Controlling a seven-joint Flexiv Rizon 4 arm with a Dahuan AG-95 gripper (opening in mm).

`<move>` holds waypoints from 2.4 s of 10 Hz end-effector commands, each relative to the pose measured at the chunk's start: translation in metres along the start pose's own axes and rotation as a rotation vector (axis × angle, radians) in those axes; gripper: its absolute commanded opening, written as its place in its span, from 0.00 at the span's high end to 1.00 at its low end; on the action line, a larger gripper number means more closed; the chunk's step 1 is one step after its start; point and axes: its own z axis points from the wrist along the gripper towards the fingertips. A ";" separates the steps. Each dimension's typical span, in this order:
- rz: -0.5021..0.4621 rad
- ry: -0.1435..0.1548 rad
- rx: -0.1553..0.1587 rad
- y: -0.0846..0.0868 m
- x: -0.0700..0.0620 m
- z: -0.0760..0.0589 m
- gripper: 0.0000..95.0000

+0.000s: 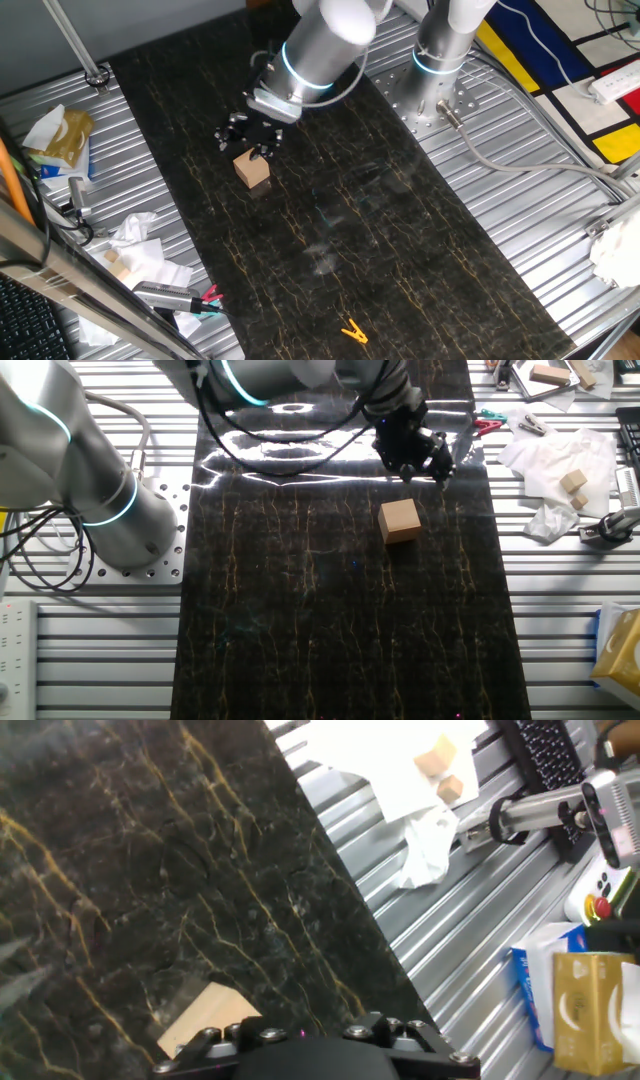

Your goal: Approach and touch the side of the small block

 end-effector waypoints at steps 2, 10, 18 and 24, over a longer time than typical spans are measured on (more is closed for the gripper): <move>0.227 0.004 -0.253 0.005 -0.004 0.000 0.20; 0.347 0.045 -0.282 0.011 -0.008 0.000 0.40; 0.532 0.080 -0.285 0.009 -0.008 -0.004 0.40; 0.628 0.126 -0.314 0.008 -0.009 -0.010 0.60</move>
